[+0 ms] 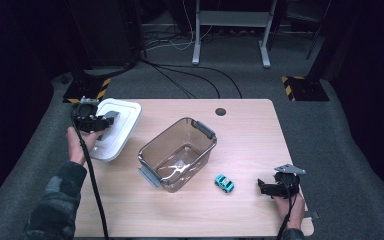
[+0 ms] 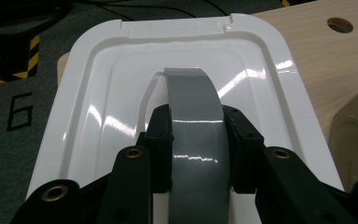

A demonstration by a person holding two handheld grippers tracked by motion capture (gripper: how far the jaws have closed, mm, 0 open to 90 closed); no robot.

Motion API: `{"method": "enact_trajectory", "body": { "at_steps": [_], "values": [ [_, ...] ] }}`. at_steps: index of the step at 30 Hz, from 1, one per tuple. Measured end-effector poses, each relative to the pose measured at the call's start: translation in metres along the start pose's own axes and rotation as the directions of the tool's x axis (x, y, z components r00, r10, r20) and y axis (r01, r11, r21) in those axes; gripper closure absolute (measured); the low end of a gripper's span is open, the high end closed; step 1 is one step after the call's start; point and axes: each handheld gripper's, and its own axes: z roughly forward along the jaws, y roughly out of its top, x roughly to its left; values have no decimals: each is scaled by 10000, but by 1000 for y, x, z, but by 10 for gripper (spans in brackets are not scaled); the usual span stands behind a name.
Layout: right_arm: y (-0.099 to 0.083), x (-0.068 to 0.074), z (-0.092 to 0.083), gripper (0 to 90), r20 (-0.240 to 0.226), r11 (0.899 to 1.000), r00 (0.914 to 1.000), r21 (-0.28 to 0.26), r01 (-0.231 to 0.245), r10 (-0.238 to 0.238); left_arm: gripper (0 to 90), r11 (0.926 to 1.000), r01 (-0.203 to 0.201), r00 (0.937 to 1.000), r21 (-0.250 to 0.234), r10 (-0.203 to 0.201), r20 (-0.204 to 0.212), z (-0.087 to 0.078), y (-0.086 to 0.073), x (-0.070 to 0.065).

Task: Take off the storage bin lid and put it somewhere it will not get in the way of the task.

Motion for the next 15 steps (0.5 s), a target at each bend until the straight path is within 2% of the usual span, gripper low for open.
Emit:
{"method": "enact_trajectory", "body": {
  "at_steps": [15],
  "values": [
    [0, 0, 0, 40, 2, 10000, 10000, -4, -6, 6, 668, 9984, 519, 9984, 215, -514, -241, 24, -23, 9]
  ]
}}
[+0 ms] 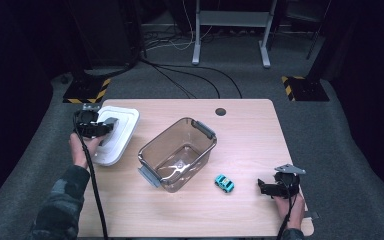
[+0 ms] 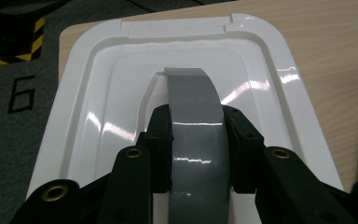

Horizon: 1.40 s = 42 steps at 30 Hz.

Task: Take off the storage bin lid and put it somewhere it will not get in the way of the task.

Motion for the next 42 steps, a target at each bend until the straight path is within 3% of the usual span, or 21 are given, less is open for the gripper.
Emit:
{"method": "enact_trajectory", "body": {
  "at_steps": [7, 17, 23, 35, 42],
  "values": [
    [0, 0, 0, 40, 1, 10000, 10000, 2, -6, 6, 668, 9999, 95, 10000, -80, -95, 2, 8, -8, 1],
    [0, 0, 0, 40, 5, 10000, 10000, -1, -5, 5, 668, 9998, 144, 9999, 160, -144, -16, 22, -18, 3],
    [0, 0, 0, 41, 6, 10000, 10000, 0, -9, 9, 668, 9988, 398, 9992, 294, -399, 28, 36, -25, 4],
    [0, 0, 0, 41, 7, 10000, 10000, -1, -8, 8, 668, 9978, 567, 9983, 340, -562, -148, 47, -34, 5],
    [0, 0, 0, 41, 9, 10000, 10000, -5, -4, 4, 668, 9957, 677, 9977, 630, -675, -53, 57, -41, 7]
  ]
}}
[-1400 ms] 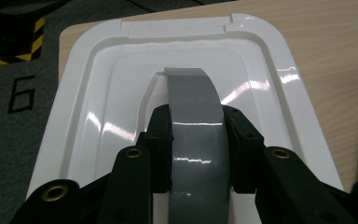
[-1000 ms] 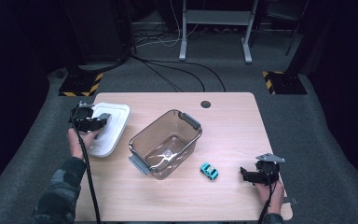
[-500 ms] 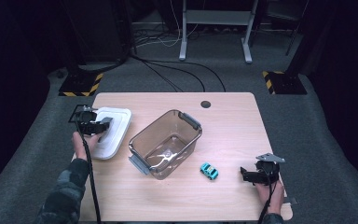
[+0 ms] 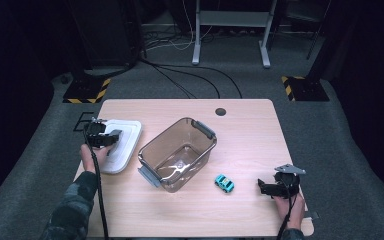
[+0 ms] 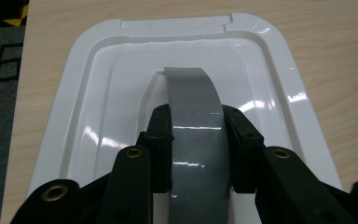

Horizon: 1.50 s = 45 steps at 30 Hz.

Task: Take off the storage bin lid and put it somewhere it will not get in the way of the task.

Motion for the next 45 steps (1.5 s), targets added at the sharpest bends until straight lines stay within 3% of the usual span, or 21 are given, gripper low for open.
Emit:
{"method": "enact_trajectory", "body": {
  "at_steps": [13, 18, 21, 30, 34, 35, 36, 38, 43, 45],
  "values": [
    [0, 0, 0, 42, 11, 10000, 10000, -1, -13, 13, 668, 9998, 63, 10000, 176, -63, -11, 13, -4, 1],
    [0, 0, 0, 42, 19, 10000, 10000, -3, -20, 20, 667, 9992, -210, 9997, 348, 213, -76, 19, -10, 0],
    [0, 0, 0, 42, 20, 10000, 10000, -1, -23, 23, 668, 9988, -168, 9998, 469, 173, -101, 23, -14, -2],
    [0, 0, 0, 42, 26, 10000, 10000, 0, -24, 24, 642, 9982, -126, 9999, 579, 128, -37, 23, -13, -2],
    [0, 0, 0, 42, 24, 10000, 10000, 0, -25, 25, 462, 9962, -15, 10000, 871, 11, 54, 25, -14, -1],
    [0, 0, 0, 42, 24, 10000, 10000, 0, -25, 25, 462, 9956, 74, 10000, 930, -77, 33, 25, -15, -1],
    [0, 0, 0, 42, 25, 10000, 10000, 0, -28, 28, 365, 9955, 121, 9998, 937, -134, 132, 23, -15, -1],
    [0, 0, 0, 42, 20, 10000, 10000, -2, -22, 22, 280, 9952, 120, 9997, 970, -138, 182, 22, -15, -2],
    [0, 0, 0, 42, 26, 10000, 10000, -1, -27, 27, 144, 9977, -35, 9984, 680, -3, 561, 7, -12, -5],
    [0, 0, 0, 42, 24, 10000, 10000, 3, -27, 27, 89, 9986, -31, 9987, 531, 3, 519, 2, -12, -7]
  ]
}}
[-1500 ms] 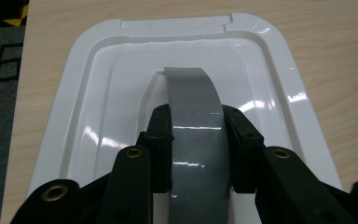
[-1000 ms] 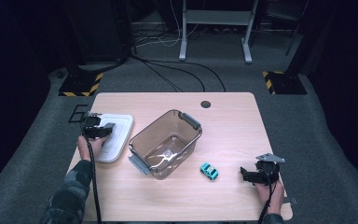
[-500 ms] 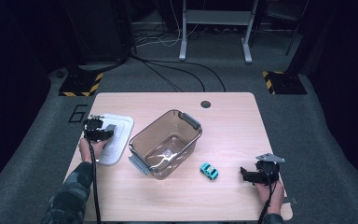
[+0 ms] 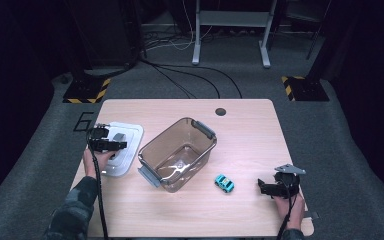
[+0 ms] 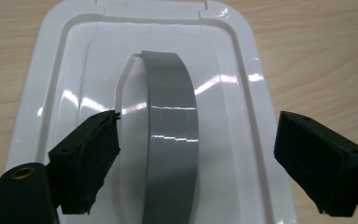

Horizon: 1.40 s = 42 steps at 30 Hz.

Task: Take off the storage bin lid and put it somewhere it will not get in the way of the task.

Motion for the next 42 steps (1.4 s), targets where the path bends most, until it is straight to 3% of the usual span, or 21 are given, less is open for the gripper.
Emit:
{"method": "enact_trajectory", "body": {
  "at_steps": [3, 8, 13, 19, 27, 35, 42],
  "values": [
    [0, 0, 0, 42, 1, 10000, 10000, -3, 2, -2, 42, 9995, -290, 9996, -82, 290, -6, -6, -4, -4],
    [0, 0, 0, 42, 1, 10000, 10000, -2, -1, 1, 1, 9992, -351, 9994, -185, 352, 62, -13, -13, -7],
    [0, 0, 0, 42, 0, 10000, 10000, -1, 0, 0, 0, 9985, -375, 9981, -397, 393, 467, -24, -30, -11],
    [0, 0, 0, 42, 1, 10000, 10000, -2, -7, 7, 0, 9963, -640, 9957, -577, 676, 633, -32, -45, -14],
    [0, 0, 0, 42, 7, 10000, 10000, -6, -7, 7, 0, 9915, -1006, 9936, -828, 1044, 440, -45, -68, -21],
    [0, 0, 0, 42, 6, 10000, 10000, -6, -8, 8, 0, 9882, -1370, 9883, -682, 1411, 580, -49, -94, -29],
    [0, 0, 0, 42, 5, 10000, 10000, -3, -7, 7, 0, 9858, -1390, 9887, -946, 1436, 433, -49, -119, -39]
  ]
}}
